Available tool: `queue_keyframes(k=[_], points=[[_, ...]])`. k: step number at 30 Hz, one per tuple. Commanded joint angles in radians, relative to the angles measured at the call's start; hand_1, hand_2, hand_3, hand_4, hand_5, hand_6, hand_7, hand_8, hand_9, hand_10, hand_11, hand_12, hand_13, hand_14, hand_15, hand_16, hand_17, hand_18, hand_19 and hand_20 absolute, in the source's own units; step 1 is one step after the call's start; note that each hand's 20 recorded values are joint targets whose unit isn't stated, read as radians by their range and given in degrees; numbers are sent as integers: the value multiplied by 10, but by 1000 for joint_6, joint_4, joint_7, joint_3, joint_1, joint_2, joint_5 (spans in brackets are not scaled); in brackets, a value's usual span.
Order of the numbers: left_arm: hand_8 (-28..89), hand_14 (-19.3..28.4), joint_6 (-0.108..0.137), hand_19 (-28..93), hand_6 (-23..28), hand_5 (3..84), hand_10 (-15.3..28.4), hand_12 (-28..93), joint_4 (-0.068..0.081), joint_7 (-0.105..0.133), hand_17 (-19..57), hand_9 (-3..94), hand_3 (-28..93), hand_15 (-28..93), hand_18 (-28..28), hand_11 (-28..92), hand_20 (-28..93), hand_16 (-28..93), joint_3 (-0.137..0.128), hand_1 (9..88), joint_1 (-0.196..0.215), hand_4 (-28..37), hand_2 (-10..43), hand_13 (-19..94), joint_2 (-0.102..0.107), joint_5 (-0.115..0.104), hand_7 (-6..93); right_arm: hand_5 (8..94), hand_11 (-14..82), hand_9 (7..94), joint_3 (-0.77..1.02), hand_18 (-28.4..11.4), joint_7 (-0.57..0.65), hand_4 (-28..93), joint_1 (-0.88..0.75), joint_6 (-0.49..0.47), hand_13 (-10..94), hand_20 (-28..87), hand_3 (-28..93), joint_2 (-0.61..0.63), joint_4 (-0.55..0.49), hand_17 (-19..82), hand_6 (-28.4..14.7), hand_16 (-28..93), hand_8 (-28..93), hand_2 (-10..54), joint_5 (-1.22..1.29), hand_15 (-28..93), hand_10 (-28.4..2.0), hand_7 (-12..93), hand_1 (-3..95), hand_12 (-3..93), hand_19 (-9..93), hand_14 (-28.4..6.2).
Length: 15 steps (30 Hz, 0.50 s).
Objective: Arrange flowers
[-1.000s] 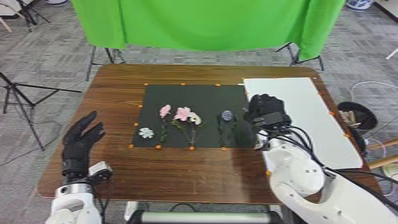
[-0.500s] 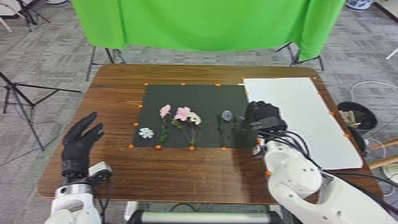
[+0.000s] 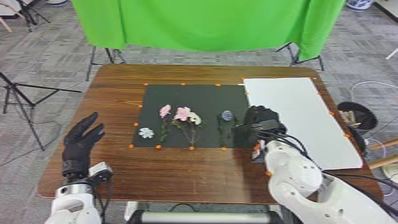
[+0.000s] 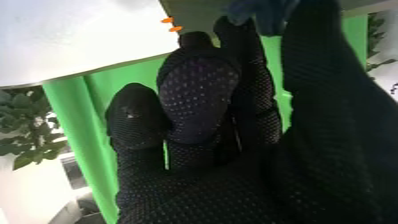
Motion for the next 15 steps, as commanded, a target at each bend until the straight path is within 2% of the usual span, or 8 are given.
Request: queue_keyframes(k=[1, 6, 7, 8, 11, 12, 14, 15], points=[[-115, 123, -1, 178, -21, 410, 82, 122, 4, -11, 106, 249, 709, 229, 106, 203, 207, -7, 27, 472, 38, -105, -73, 300, -18, -1, 240, 640, 78, 591, 67, -139, -13, -190, -29, -79, 855, 499, 667, 6, -59, 582, 3, 254, -102, -95, 52, 610, -141, 174, 404, 141, 932, -36], [-114, 123, -5, 178, -22, 409, 82, 122, 6, -16, 104, 249, 710, 228, 107, 200, 206, -5, 34, 470, 29, -103, -74, 301, -16, 2, 240, 604, 69, 552, 106, -144, -14, -179, -37, -115, 845, 485, 660, 4, -85, 573, -10, 249, -95, -95, 115, 603, -158, 148, 347, 136, 932, -41], [-114, 123, -17, 178, -22, 409, 82, 123, 10, -27, 103, 249, 710, 228, 107, 200, 206, -5, 23, 470, 26, -103, -74, 301, -21, 9, 239, 600, 67, 547, 116, -144, -17, -178, -43, -118, 844, 483, 658, 2, -89, 573, -12, 249, -94, -95, 121, 602, -161, 144, 341, 135, 932, -41], [-114, 123, -26, 178, -22, 409, 81, 123, 17, -18, 103, 249, 710, 227, 107, 200, 206, -5, 20, 469, 29, -103, -74, 301, -22, 6, 239, 598, 68, 544, 129, -144, -22, -174, -50, -116, 844, 478, 652, 1, -94, 573, -13, 248, -88, -95, 126, 599, -163, 138, 337, 133, 932, -42], [-114, 123, -25, 179, -23, 409, 81, 123, 13, -16, 103, 250, 710, 226, 107, 199, 205, -5, 19, 469, 30, -103, -74, 300, -24, 6, 241, 593, 67, 536, 195, -151, -41, -169, -89, -97, 838, 472, 644, -7, -115, 563, -16, 246, -84, -95, 147, 593, -165, 132, 320, 131, 932, -50], [-114, 123, -28, 179, -23, 408, 81, 123, 14, -17, 103, 249, 710, 226, 107, 199, 205, -5, 18, 470, 27, -103, -74, 300, -24, 5, 241, 590, 67, 534, 229, -150, -49, -162, -114, -73, 839, 460, 641, -8, -128, 562, -17, 244, -82, -95, 163, 587, -164, 127, 306, 131, 930, -50], [-114, 123, -33, 178, -23, 408, 81, 123, 12, -8, 103, 250, 711, 226, 107, 199, 204, -4, 17, 469, 14, -103, -75, 301, -23, -18, 240, 589, 69, 540, 323, -142, -96, -144, -183, 17, 849, 418, 625, -19, -156, 571, -21, 237, -77, -95, 262, 568, -164, 120, 267, 130, 930, -50], [-114, 123, -33, 177, -23, 409, 83, 123, 11, -5, 104, 252, 710, 226, 107, 199, 203, -4, 16, 470, 11, -104, -75, 302, -22, -20, 240, 590, 72, 555, 383, -140, -132, -137, -230, 54, 856, 401, 620, -31, -171, 577, -24, 235, -76, -95, 326, 554, -165, 115, 238, 131, 930, -51]])
